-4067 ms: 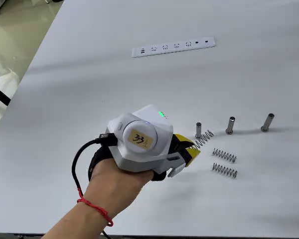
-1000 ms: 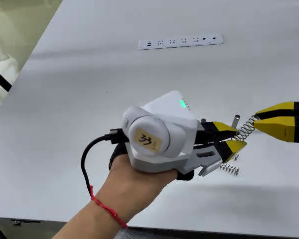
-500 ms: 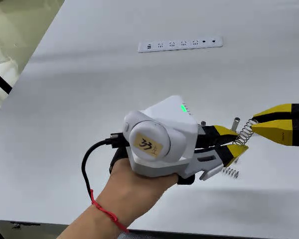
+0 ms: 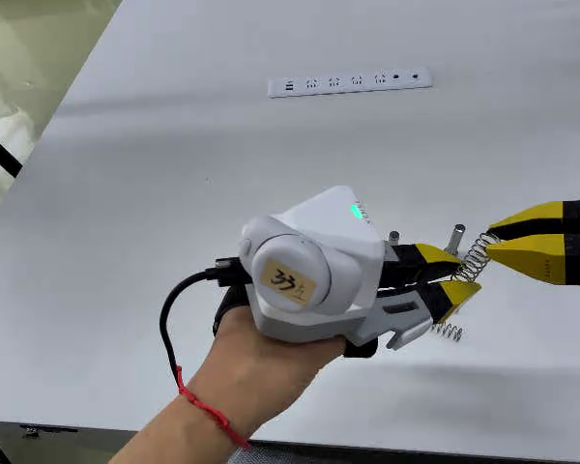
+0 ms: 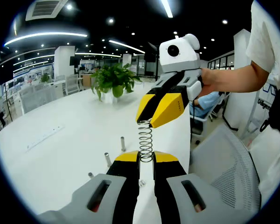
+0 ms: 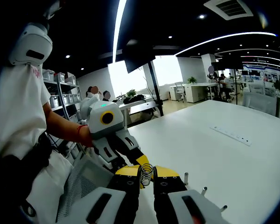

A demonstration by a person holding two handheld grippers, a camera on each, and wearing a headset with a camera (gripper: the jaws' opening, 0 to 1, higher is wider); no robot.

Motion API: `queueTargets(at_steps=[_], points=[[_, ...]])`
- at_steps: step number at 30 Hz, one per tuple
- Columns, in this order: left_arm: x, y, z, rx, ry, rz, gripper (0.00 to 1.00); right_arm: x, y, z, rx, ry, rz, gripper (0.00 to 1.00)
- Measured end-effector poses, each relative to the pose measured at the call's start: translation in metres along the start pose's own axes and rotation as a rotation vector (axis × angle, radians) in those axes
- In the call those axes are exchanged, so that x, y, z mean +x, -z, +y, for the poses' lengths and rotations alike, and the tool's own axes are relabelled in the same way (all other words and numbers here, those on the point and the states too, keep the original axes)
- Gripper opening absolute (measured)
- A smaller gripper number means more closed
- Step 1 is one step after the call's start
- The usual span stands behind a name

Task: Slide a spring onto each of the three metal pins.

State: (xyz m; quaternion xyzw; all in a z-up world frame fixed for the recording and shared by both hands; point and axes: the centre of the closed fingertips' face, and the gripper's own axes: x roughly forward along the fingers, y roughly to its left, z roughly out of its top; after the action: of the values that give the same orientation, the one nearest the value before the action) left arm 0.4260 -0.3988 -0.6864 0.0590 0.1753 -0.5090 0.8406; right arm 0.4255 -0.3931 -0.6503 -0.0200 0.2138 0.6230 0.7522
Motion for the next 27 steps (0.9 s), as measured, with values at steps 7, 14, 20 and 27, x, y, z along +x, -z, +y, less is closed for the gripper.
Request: queueTargets(at_steps=[7, 14, 20, 27], points=[[0.000, -0.001, 0.001, -0.001, -0.001, -0.006, 0.07, 0.001, -0.002, 0.001, -0.007, -0.005, 0.001, 0.06], [-0.001, 0.001, 0.000, -0.004, -0.001, -0.012, 0.07, 0.002, -0.002, 0.003, -0.005, -0.015, 0.003, 0.07], [-0.001, -0.001, 0.001, -0.007, -0.002, -0.022, 0.07, 0.004, 0.001, 0.005, -0.003, -0.025, 0.018, 0.11], [-0.002, -0.001, 0.000, -0.002, 0.001, -0.021, 0.07, -0.001, 0.008, 0.004, -0.077, -0.032, 0.120, 0.20]])
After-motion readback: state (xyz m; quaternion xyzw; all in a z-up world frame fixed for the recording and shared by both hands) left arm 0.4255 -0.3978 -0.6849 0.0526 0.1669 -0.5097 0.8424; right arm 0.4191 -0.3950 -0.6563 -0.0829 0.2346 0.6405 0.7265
